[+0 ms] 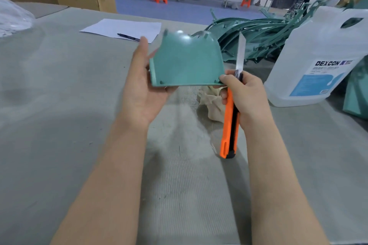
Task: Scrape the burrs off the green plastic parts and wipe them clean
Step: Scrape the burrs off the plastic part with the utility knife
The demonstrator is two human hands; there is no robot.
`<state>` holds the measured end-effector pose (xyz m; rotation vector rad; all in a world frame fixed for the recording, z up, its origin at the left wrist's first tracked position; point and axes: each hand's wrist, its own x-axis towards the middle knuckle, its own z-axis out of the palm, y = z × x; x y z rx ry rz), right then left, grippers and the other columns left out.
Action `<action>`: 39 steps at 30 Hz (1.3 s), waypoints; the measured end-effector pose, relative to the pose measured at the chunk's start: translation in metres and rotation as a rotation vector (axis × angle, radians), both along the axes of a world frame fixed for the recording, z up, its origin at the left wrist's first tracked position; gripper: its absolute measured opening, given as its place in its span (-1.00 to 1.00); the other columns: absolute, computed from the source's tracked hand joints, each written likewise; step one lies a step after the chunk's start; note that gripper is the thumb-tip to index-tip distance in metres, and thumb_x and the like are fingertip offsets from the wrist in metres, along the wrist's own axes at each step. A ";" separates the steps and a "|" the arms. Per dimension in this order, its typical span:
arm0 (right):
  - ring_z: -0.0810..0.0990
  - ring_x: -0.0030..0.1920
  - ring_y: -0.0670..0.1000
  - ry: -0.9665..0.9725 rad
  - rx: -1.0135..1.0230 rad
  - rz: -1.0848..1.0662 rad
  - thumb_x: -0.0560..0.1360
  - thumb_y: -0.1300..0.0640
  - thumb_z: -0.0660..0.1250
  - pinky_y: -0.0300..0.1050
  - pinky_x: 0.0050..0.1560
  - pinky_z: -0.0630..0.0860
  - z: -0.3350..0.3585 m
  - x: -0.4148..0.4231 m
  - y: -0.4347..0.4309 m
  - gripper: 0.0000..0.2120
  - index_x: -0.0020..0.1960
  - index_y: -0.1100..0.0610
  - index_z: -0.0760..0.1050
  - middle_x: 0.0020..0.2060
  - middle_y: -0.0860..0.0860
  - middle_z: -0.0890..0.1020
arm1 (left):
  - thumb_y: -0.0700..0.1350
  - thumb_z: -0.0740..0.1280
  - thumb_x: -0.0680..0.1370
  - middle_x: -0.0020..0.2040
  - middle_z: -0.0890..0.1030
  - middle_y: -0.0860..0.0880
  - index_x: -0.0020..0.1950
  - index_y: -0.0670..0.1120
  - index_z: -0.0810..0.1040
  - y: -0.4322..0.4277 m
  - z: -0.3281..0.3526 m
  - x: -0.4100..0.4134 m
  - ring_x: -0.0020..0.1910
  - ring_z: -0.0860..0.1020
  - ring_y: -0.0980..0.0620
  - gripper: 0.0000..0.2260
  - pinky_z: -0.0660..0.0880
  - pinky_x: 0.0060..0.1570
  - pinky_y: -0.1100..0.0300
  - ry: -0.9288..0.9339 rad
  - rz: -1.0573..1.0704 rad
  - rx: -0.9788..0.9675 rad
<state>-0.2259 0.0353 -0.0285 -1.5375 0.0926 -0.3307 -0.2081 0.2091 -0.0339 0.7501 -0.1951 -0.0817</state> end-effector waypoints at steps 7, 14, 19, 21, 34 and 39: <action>0.42 -0.55 -0.11 -0.020 -0.110 0.022 0.53 0.27 0.32 -0.25 -0.50 0.42 -0.003 0.003 -0.009 -0.94 -0.11 0.16 0.51 -0.51 -0.05 0.53 | -0.13 0.37 0.53 -0.12 0.72 -0.01 0.03 -0.08 0.60 -0.004 -0.012 0.003 -0.18 0.69 0.07 -0.89 0.58 -0.32 0.23 0.173 0.003 0.302; 0.46 -0.55 -0.05 0.003 -0.085 -0.004 0.63 -0.12 0.14 -0.23 -0.51 0.43 -0.003 0.001 0.000 -0.58 0.02 0.24 0.49 -0.37 0.07 0.58 | -0.16 0.35 0.56 -0.16 0.71 0.04 0.03 -0.05 0.57 -0.011 -0.008 0.001 -0.23 0.67 0.12 -0.93 0.54 -0.35 0.30 0.202 0.275 0.160; 0.43 -0.49 0.08 -0.046 -0.336 -0.100 0.68 -0.09 -0.02 -0.11 -0.45 0.43 -0.007 0.004 0.007 -0.51 -0.24 0.19 0.40 -0.41 0.16 0.46 | -0.15 0.34 0.57 -0.10 0.68 0.01 0.05 -0.04 0.55 -0.010 -0.005 -0.002 -0.24 0.65 0.10 -0.92 0.51 -0.39 0.30 0.212 0.357 0.137; 0.53 -0.38 0.22 -0.083 -0.498 -0.152 0.68 -0.06 0.01 0.13 -0.27 0.54 -0.008 0.006 0.004 -0.52 -0.28 0.22 0.36 -0.35 0.24 0.52 | -0.16 0.34 0.56 -0.11 0.68 0.01 0.04 -0.05 0.56 -0.011 -0.004 -0.002 -0.25 0.65 0.11 -0.93 0.51 -0.38 0.31 0.212 0.359 0.136; 0.45 -0.51 0.04 -0.151 -0.524 -0.198 0.66 -0.07 0.07 -0.19 -0.51 0.40 -0.014 0.010 0.002 -0.52 -0.30 0.21 0.36 -0.40 0.12 0.49 | -0.19 0.34 0.55 -0.27 0.69 0.08 -0.05 -0.03 0.57 -0.013 -0.003 -0.004 -0.30 0.66 0.17 -0.94 0.51 -0.39 0.33 0.181 0.330 0.148; 0.48 -0.46 0.10 -0.145 -0.530 -0.173 0.66 -0.07 0.07 0.01 -0.39 0.49 -0.012 0.008 0.004 -0.53 -0.31 0.19 0.36 -0.42 0.09 0.48 | -0.19 0.35 0.55 -0.26 0.70 0.07 -0.05 -0.03 0.58 -0.013 -0.004 -0.003 -0.29 0.66 0.16 -0.94 0.51 -0.39 0.32 0.192 0.324 0.145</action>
